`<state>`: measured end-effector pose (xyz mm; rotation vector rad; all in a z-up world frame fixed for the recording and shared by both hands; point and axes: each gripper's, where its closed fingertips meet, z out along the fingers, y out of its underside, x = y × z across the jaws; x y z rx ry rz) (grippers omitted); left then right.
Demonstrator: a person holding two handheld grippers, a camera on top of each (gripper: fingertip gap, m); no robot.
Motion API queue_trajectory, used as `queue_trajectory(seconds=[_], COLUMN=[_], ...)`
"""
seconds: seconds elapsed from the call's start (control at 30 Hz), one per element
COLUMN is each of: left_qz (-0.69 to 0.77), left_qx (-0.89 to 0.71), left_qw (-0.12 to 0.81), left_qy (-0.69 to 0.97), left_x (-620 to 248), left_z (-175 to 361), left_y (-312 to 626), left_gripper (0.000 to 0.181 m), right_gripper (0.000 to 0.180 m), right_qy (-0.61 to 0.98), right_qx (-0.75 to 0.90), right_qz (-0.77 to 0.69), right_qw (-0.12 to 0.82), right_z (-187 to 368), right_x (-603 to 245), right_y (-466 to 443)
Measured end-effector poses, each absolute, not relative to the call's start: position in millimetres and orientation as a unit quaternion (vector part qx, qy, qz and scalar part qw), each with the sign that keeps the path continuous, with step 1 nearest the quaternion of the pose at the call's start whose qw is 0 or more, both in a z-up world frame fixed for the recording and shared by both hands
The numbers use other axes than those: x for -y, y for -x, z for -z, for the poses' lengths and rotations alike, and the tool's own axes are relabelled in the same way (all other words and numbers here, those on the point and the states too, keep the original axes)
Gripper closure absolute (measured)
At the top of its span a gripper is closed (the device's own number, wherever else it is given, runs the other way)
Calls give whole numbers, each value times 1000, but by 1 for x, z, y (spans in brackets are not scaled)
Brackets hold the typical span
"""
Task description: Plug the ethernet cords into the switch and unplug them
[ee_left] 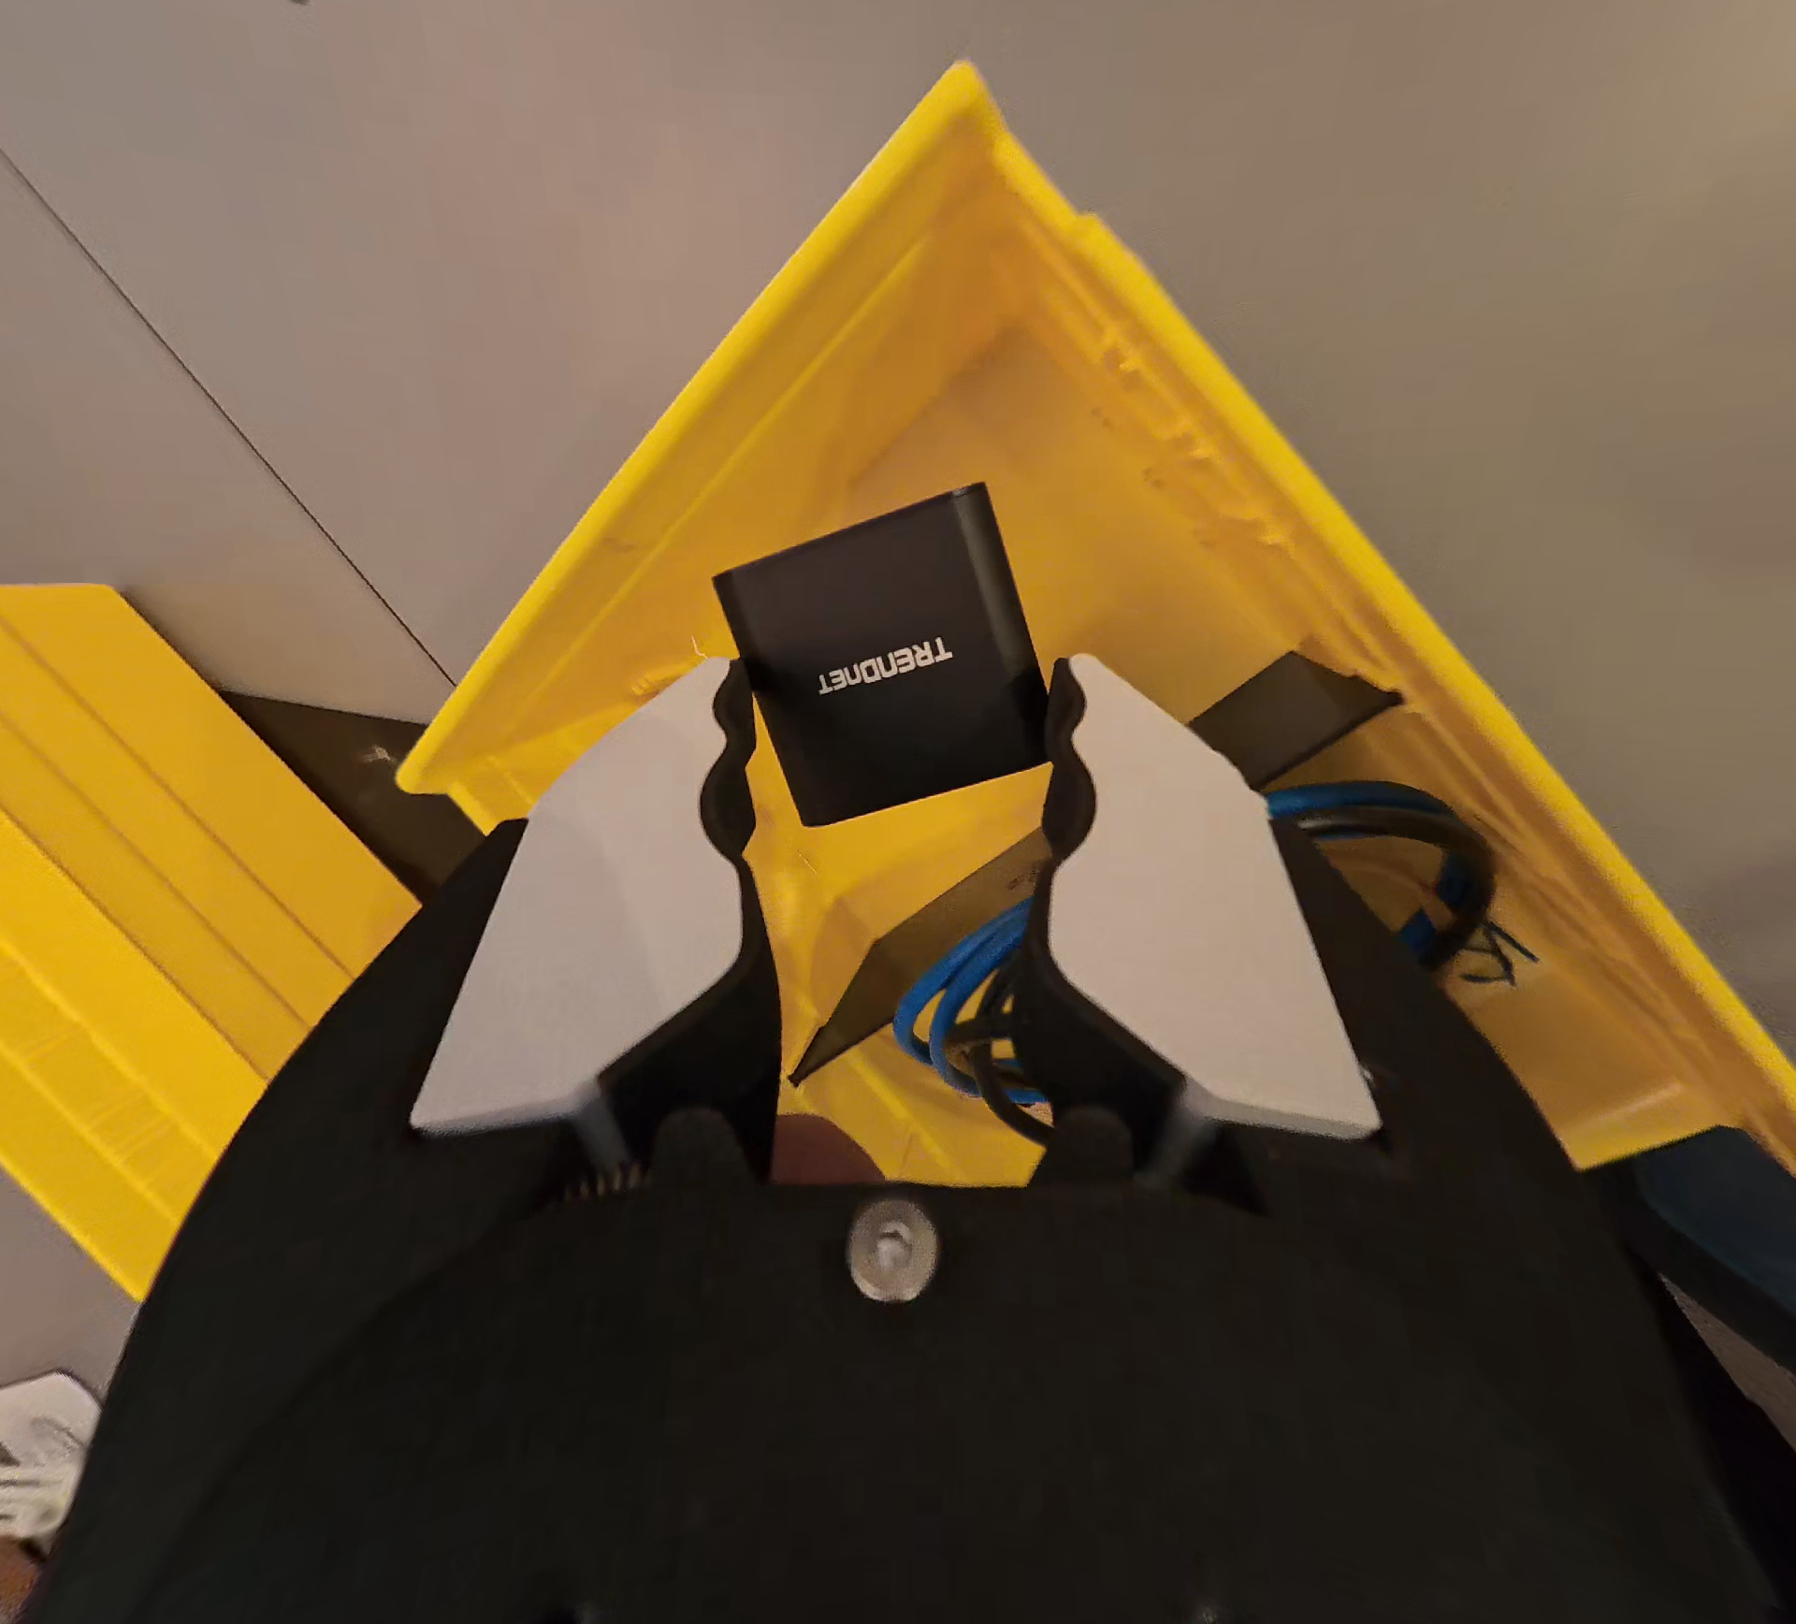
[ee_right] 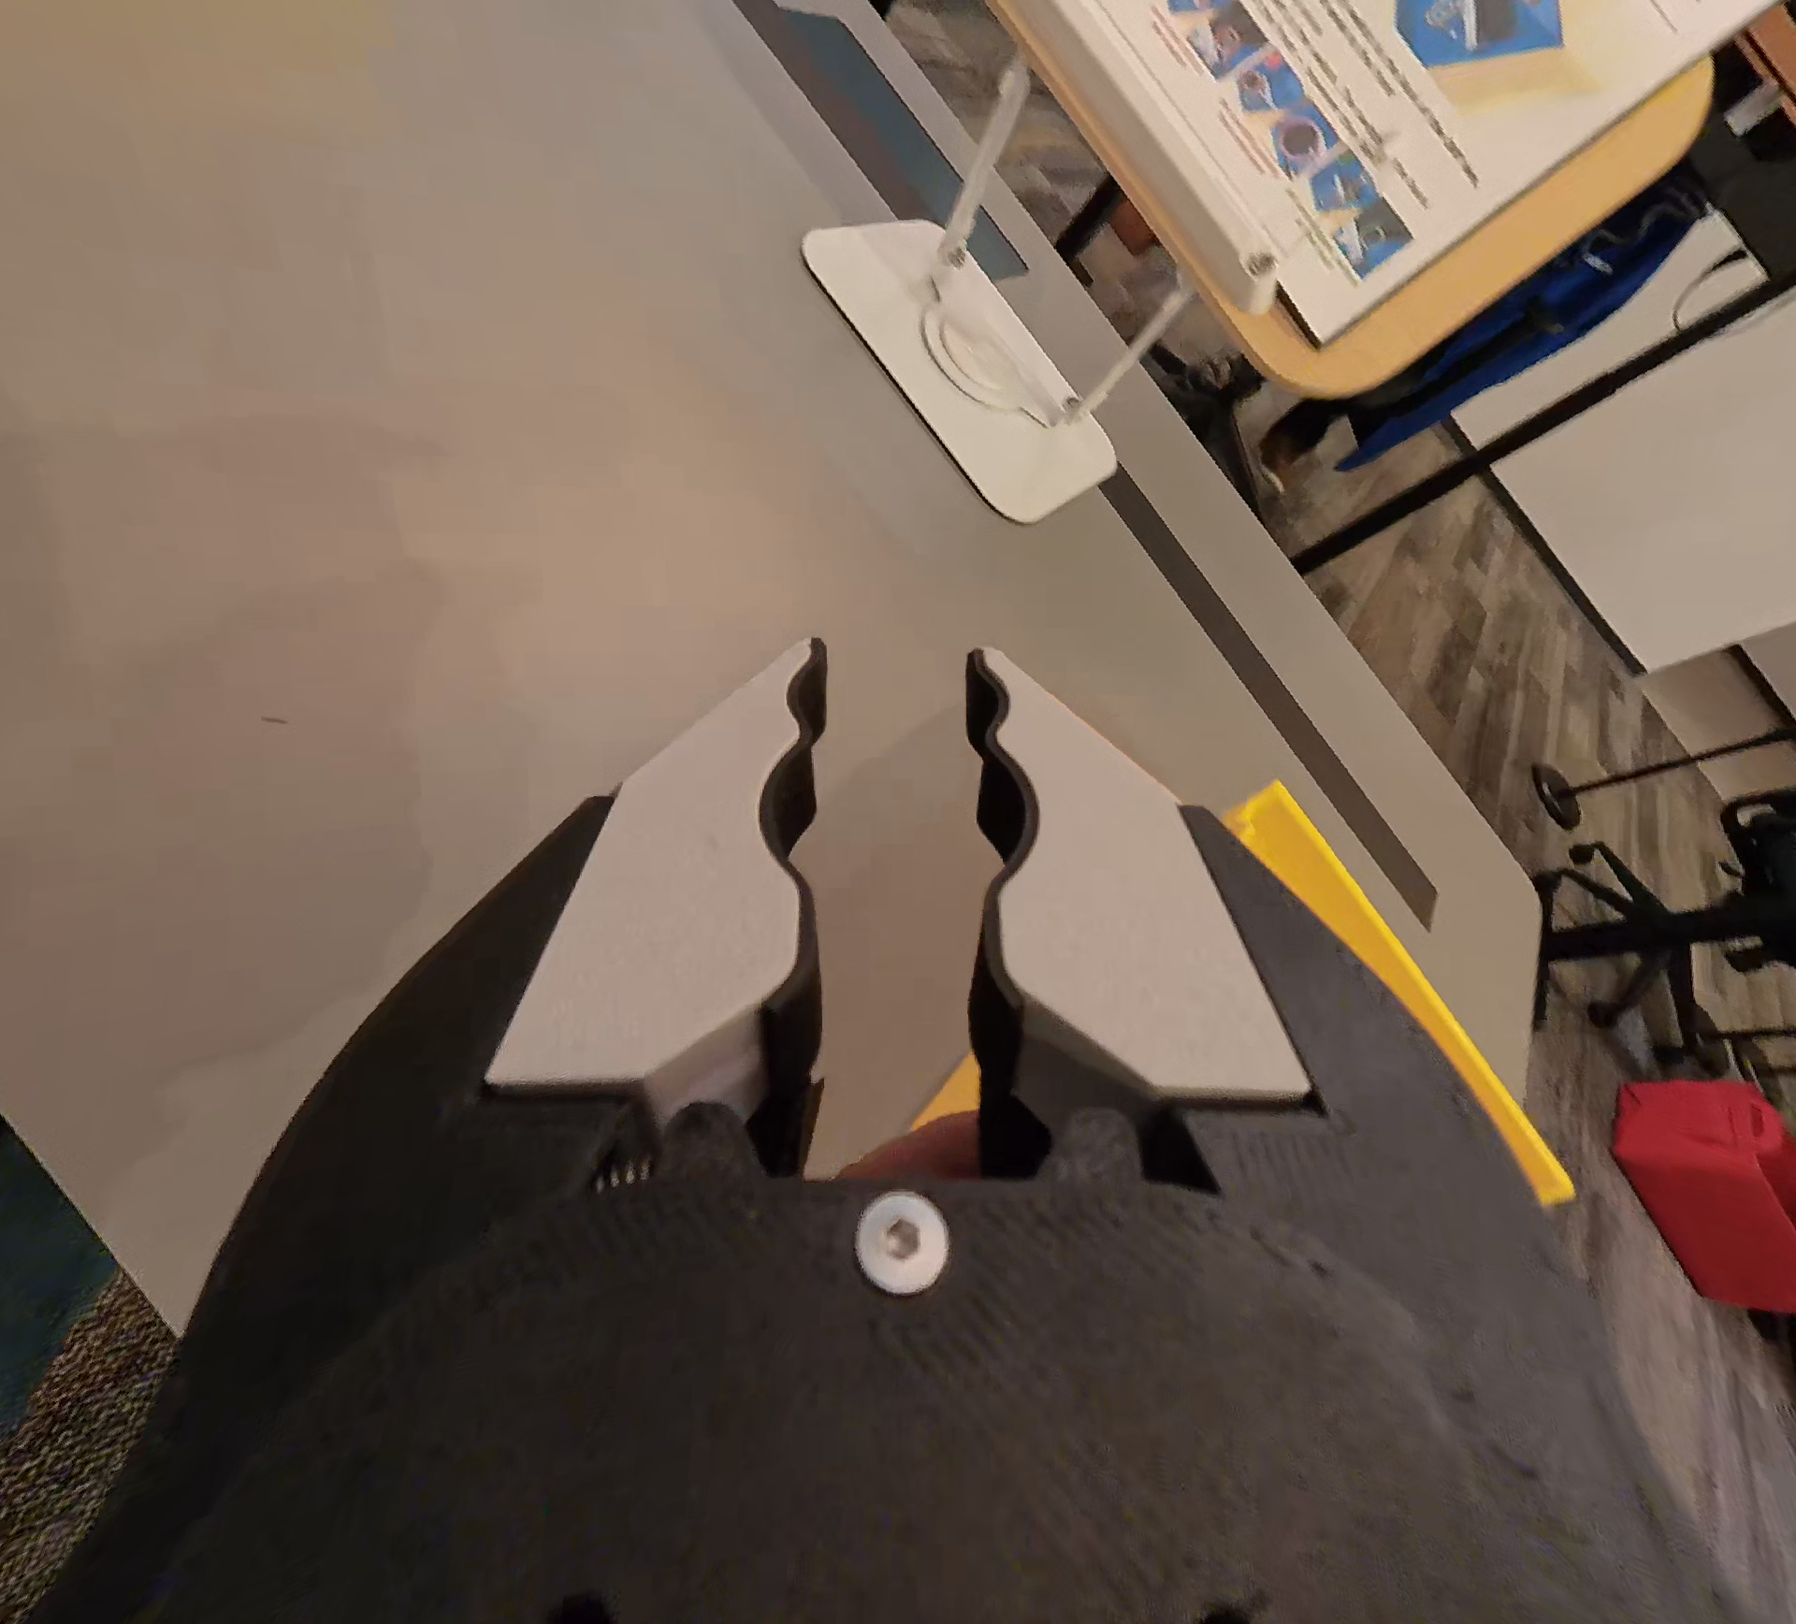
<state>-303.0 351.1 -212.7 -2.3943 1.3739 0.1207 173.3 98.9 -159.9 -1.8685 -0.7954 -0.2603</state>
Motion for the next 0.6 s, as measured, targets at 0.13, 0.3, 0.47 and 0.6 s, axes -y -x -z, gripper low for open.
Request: queue_trajectory(seconds=[0.13,0.3,0.47,0.6], left_qz=[-11,65,127,173], left_qx=[-510,-587,-681,-741], left_qw=[217,243,245,259], left_qy=[832,769,679,595], left_x=[-336,-292,-234,-189], left_z=[186,152,134,123], left_y=[278,209,134,86], left_gripper=[123,123,123,123], right_gripper=[147,132,116,105], right_qy=[751,712,669,640], right_qx=[385,444,475,466], right_qz=[81,-33,-140,-206], right_qw=[531,543,554,575], right_z=[159,159,153,139], right_x=[-107,-118,-131,-140], right_y=[-130,-56,0,24])
